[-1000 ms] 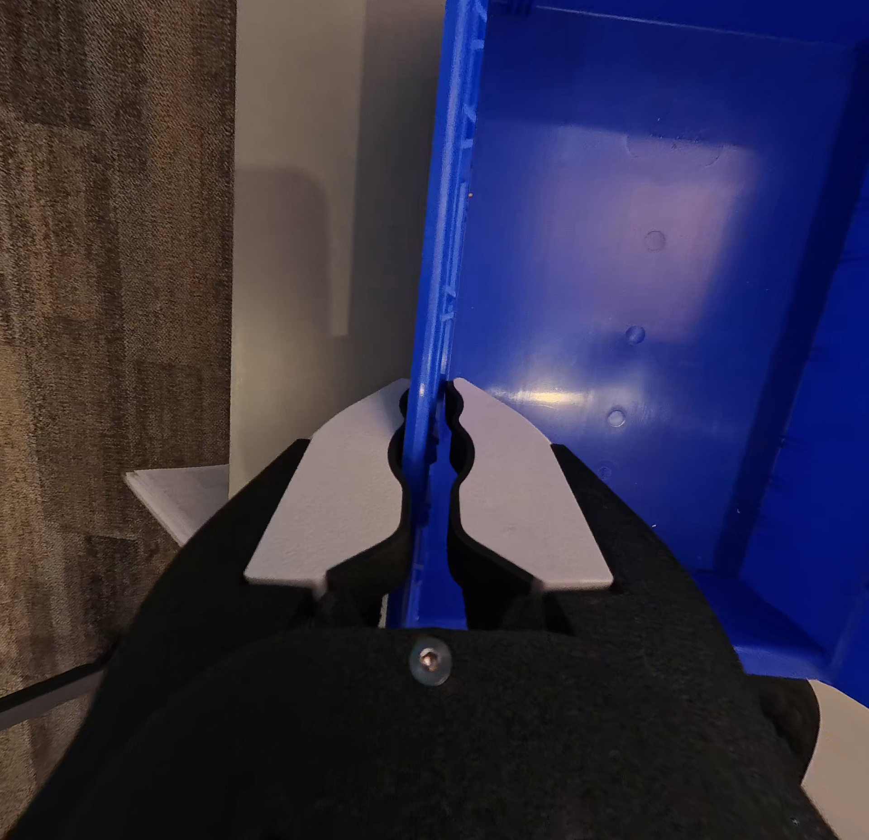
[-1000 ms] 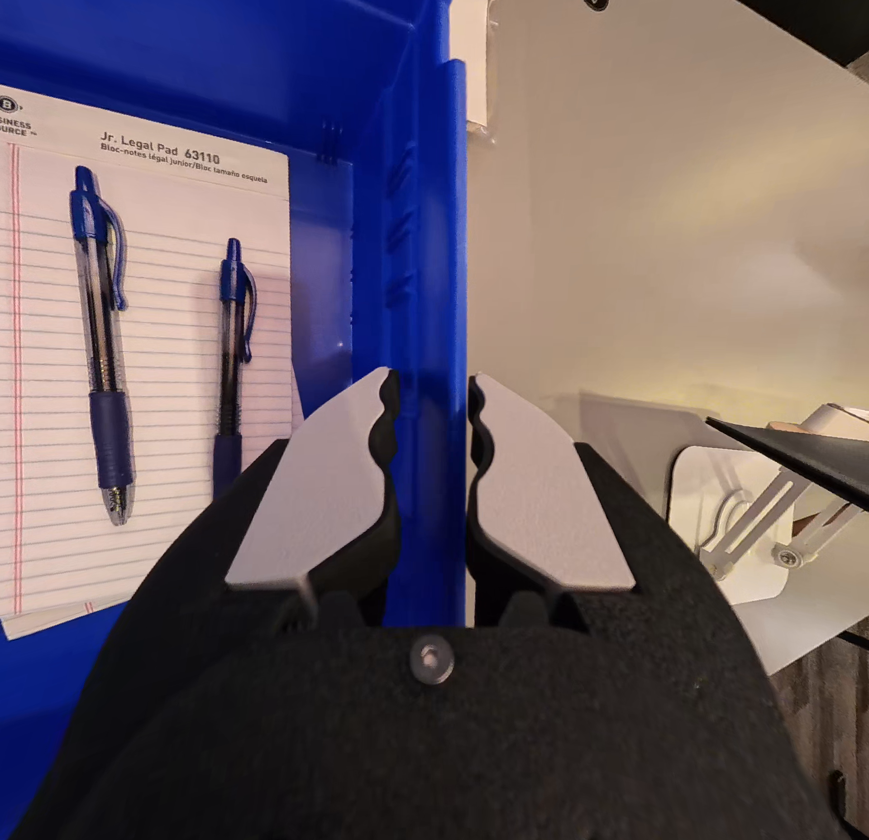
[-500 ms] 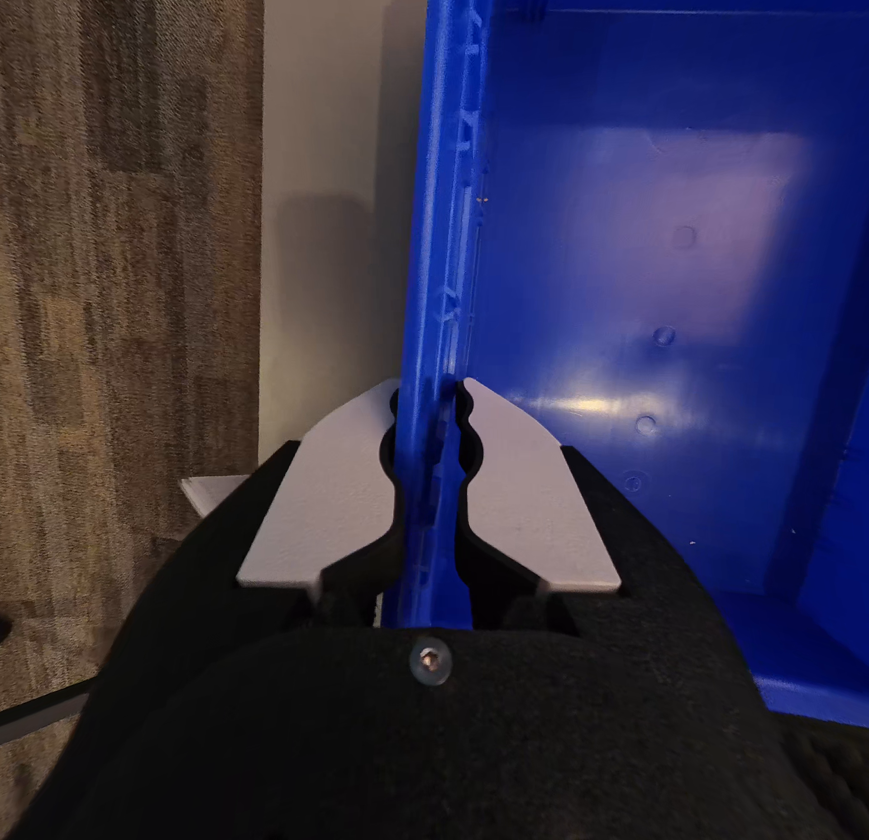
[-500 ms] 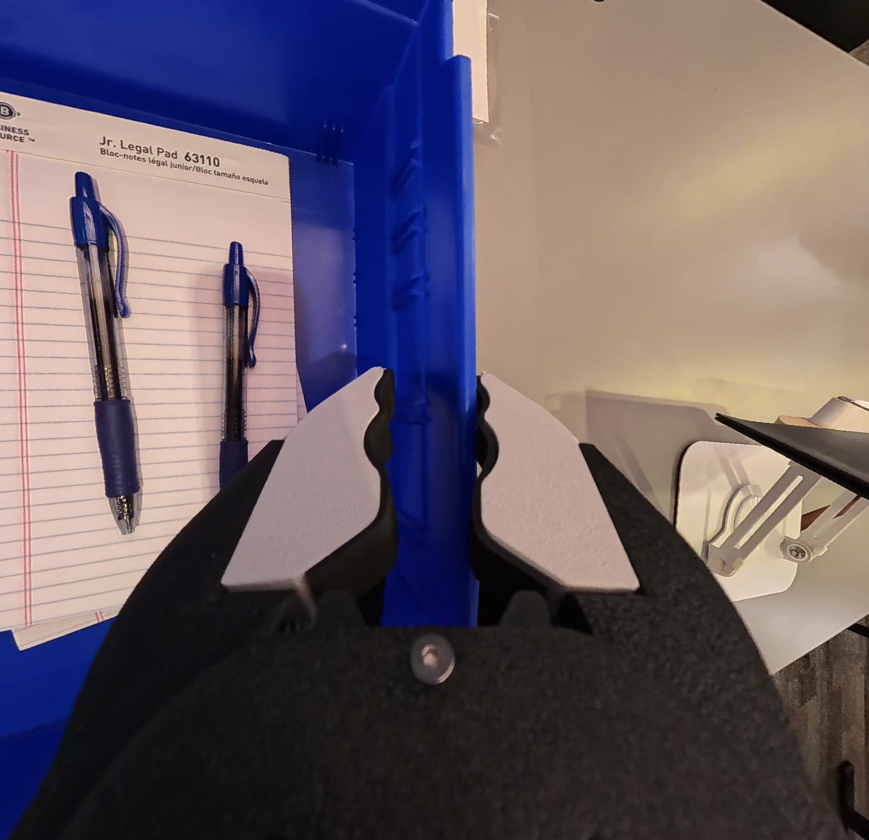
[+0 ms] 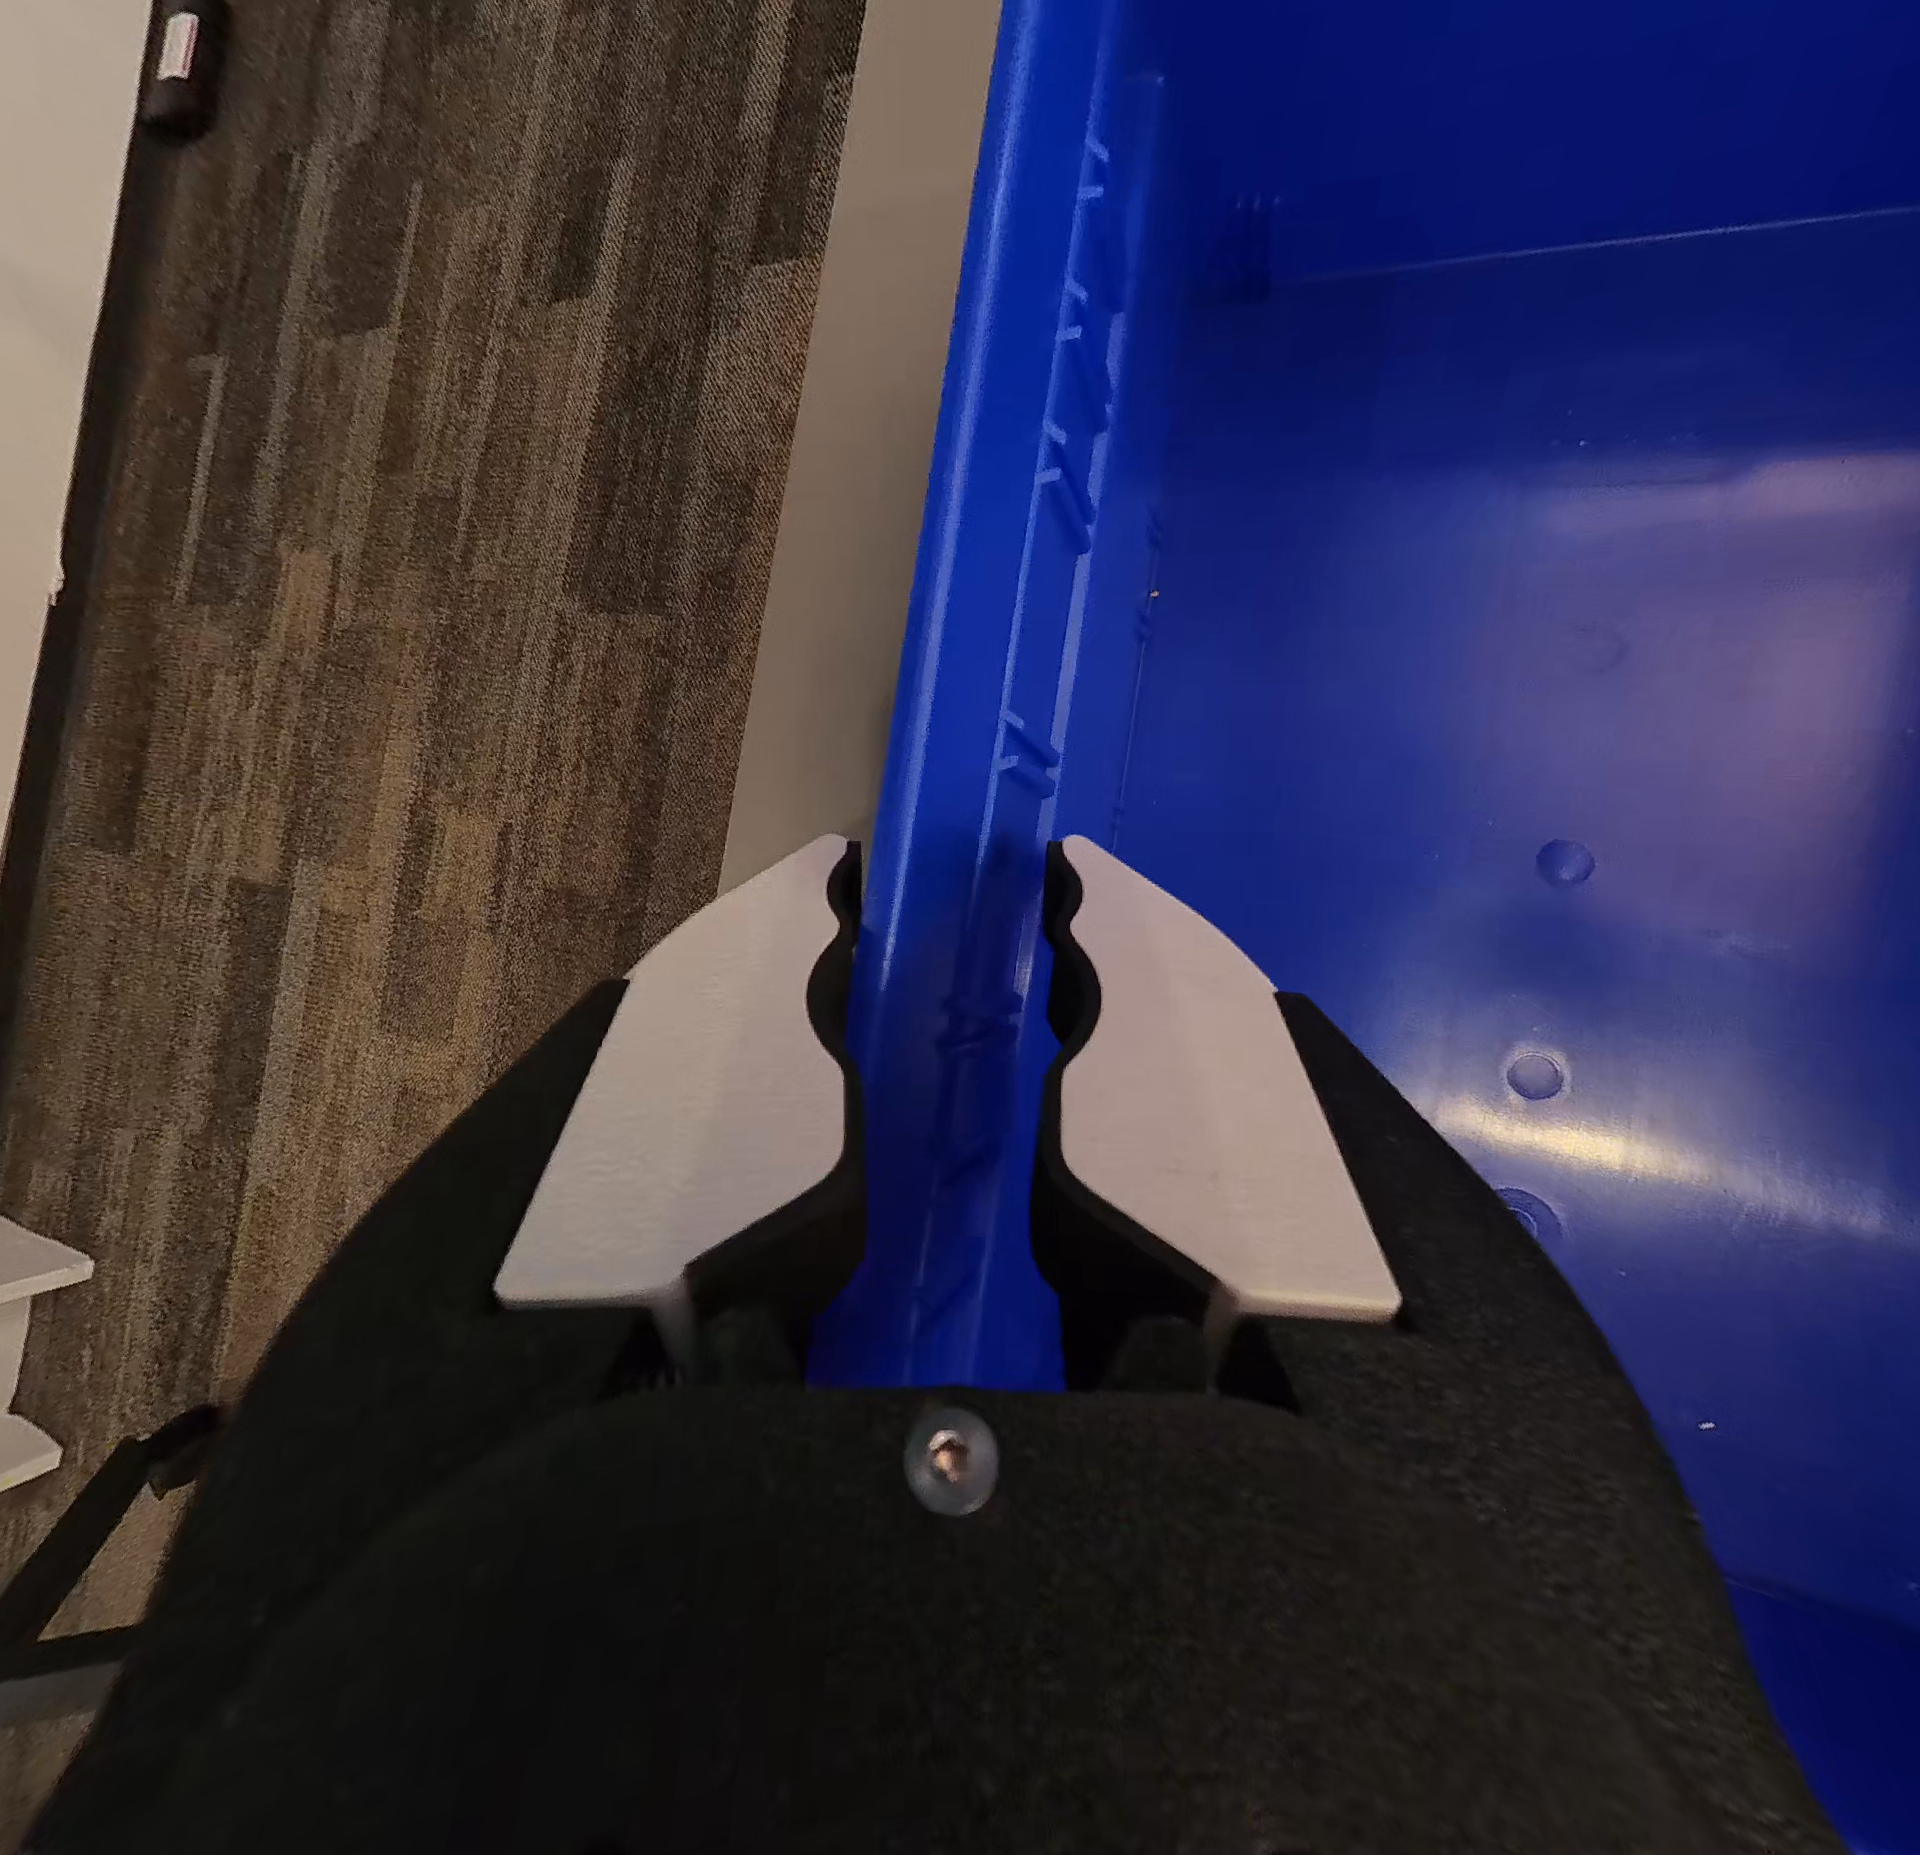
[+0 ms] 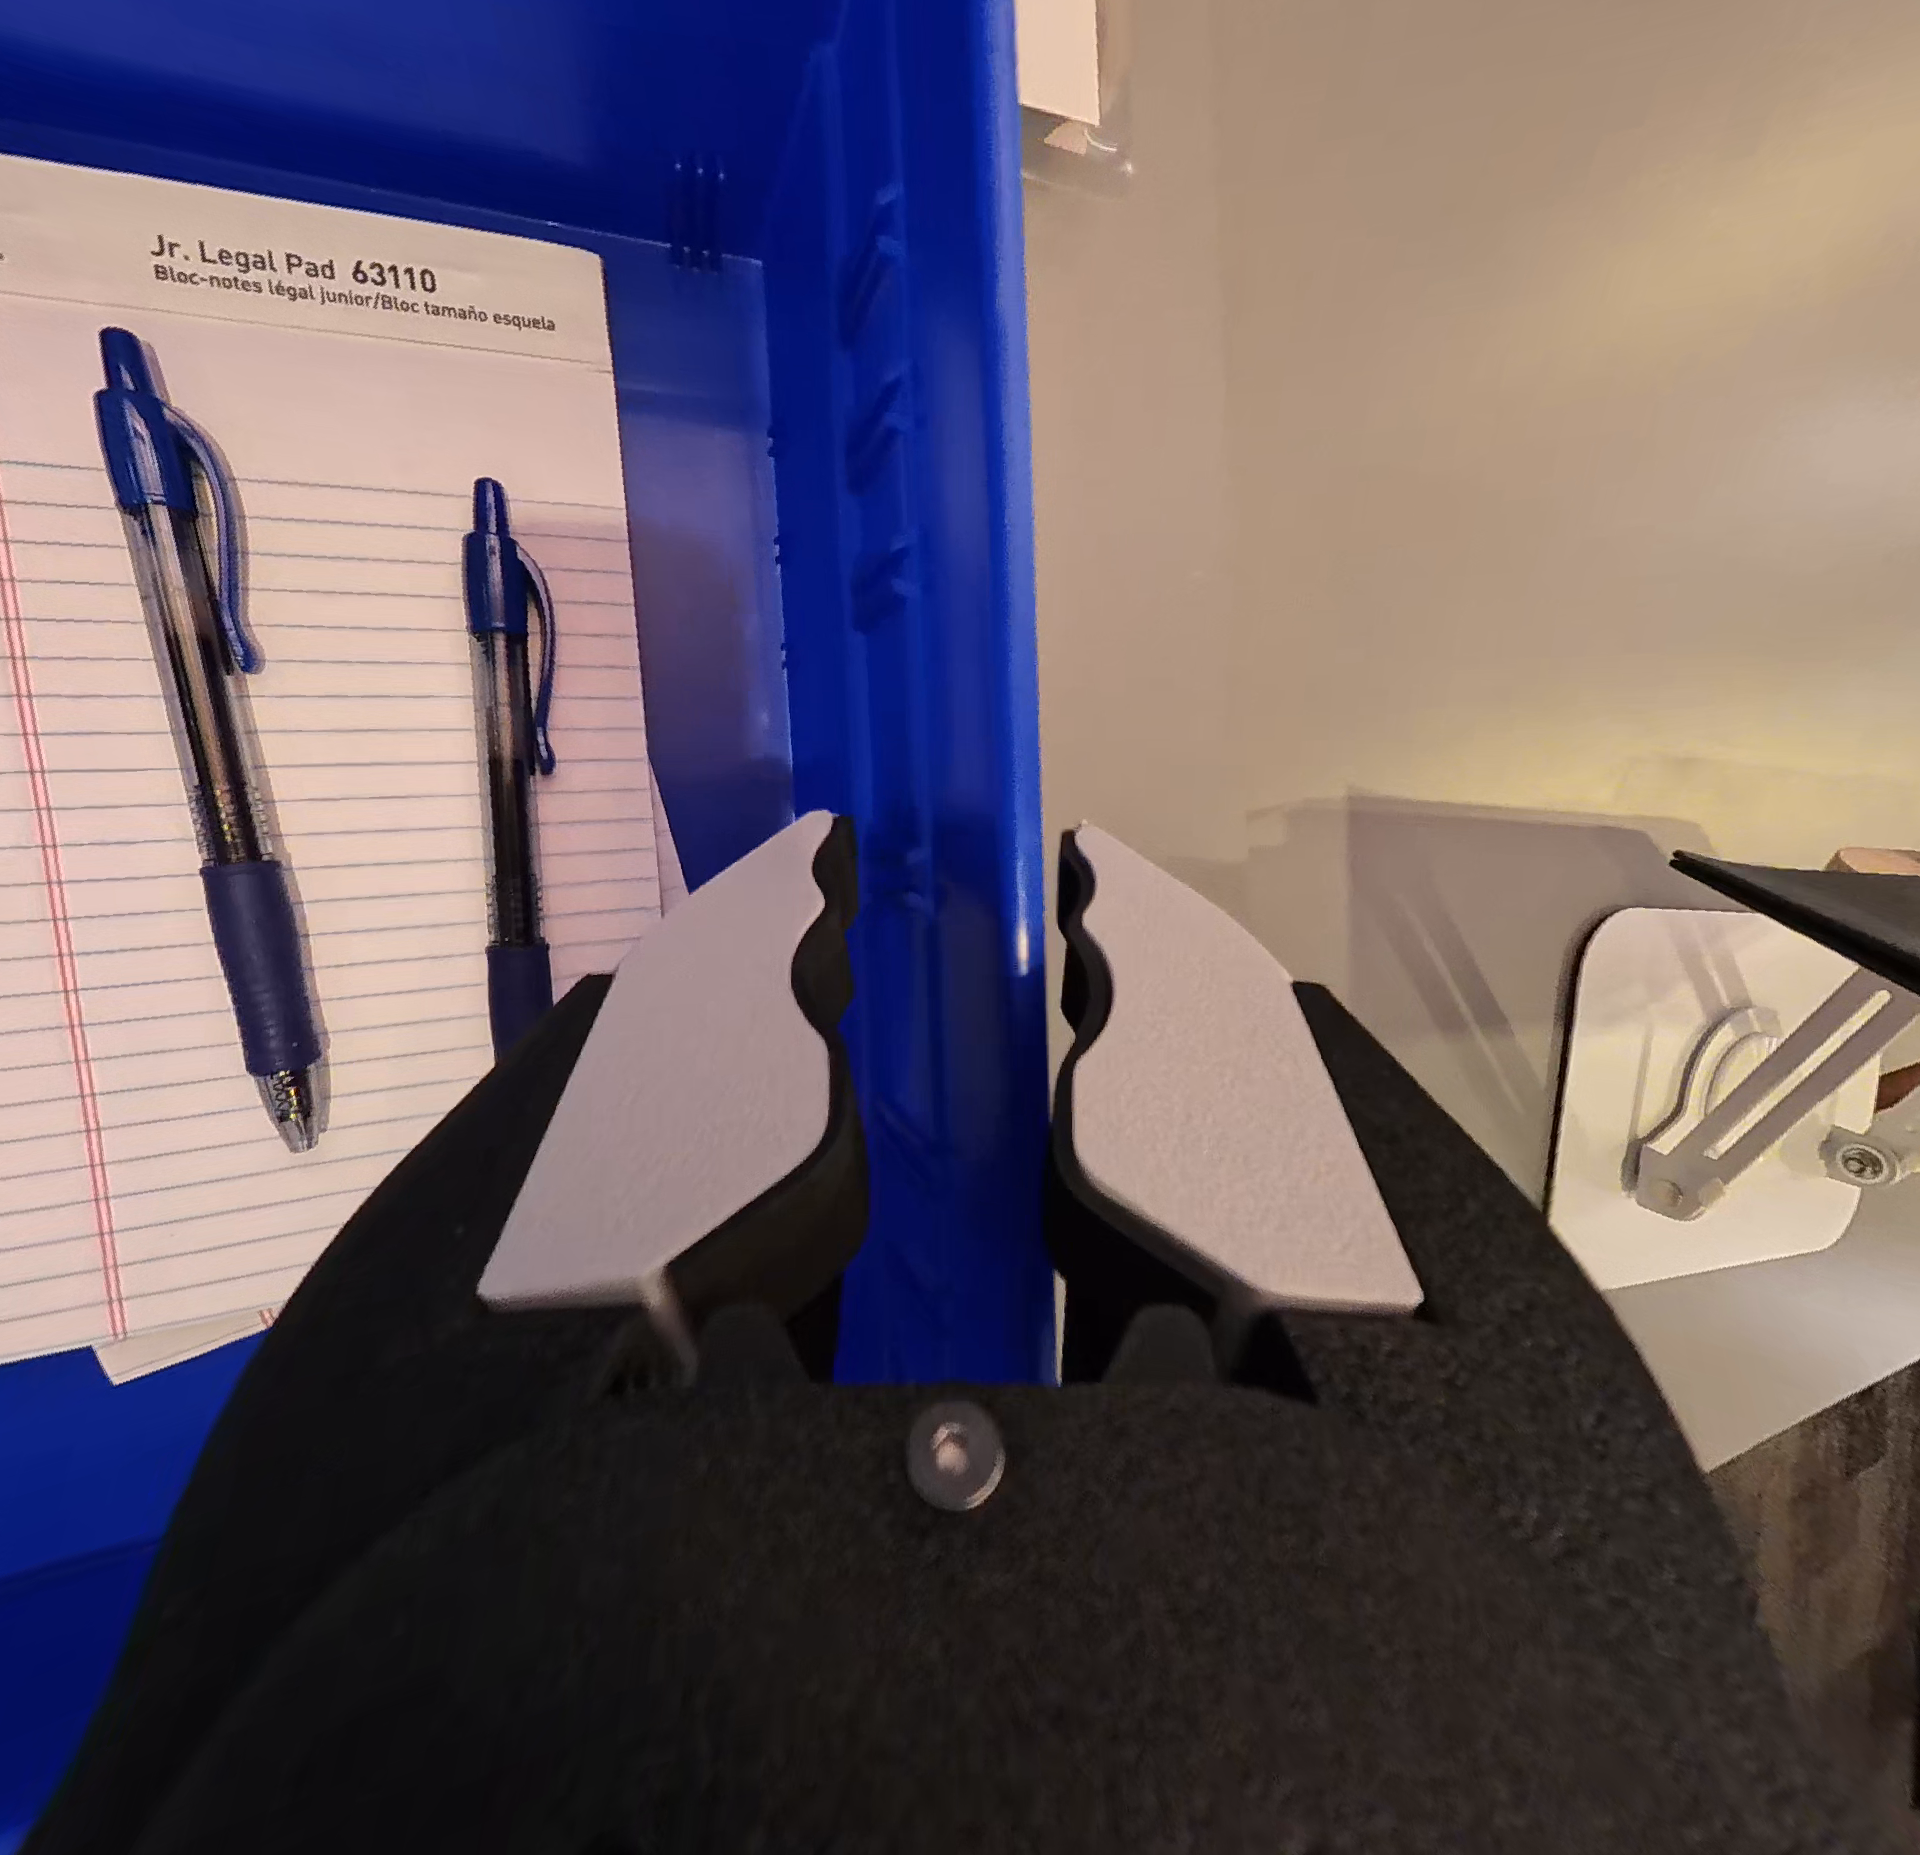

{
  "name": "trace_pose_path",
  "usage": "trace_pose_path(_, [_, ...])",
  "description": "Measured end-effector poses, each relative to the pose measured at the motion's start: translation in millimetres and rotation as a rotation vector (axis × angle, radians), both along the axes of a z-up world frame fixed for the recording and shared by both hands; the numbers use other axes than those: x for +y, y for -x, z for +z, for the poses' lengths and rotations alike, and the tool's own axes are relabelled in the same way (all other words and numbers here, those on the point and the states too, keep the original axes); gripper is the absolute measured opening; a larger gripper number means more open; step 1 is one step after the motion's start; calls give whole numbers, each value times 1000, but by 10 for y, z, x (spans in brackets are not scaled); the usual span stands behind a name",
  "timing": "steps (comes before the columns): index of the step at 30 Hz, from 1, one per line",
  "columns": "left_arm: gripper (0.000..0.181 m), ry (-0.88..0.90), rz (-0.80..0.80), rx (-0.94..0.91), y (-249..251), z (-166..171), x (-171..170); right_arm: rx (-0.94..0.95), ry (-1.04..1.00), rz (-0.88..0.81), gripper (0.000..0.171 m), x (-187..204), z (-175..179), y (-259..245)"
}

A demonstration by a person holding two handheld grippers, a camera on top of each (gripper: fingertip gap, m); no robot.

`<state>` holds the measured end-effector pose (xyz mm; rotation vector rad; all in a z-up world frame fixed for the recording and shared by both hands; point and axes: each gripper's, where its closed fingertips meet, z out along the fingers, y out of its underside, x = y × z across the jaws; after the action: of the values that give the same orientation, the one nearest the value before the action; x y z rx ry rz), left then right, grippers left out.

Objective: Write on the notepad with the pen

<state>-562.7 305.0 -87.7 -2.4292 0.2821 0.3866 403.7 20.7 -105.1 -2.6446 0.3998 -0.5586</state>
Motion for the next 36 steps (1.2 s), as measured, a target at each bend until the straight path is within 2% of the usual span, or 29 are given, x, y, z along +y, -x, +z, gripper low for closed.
trace_pose_path(7, [34, 4, -9, -7, -12, 0, -1, 57, 35, -1, 37, -63, -56, 34])
trace_pose_path(12, [35, 133, -48, 24, -1, -28, -59, 277, 69, -1, 35, -103, -164, 159])
trace_pose_path(18, [20, 358, -81, -212, -82, -101, -141, 497, 112, 10, 29, -163, -186, 240])
trace_pose_path(21, [8, 426, -106, -242, -104, -171, -188, 528, 148, -2, 22, -214, -245, 230])
trace_pose_path(22, [5, 435, -109, -283, -148, -168, -200, 540, 139, 7, 9, -197, -238, 251])
trace_pose_path(23, [5, 440, -114, -327, -200, -169, -214, 547, 134, 18, 6, -186, -233, 277])
trace_pose_path(26, [5, 442, -181, -364, -365, -171, -267, 552, 133, 22, 6, -188, -234, 284])
trace_pose_path(36, [6, 479, -273, -296, -1092, -180, -627, 571, 137, 45, 6, -130, -233, 499])
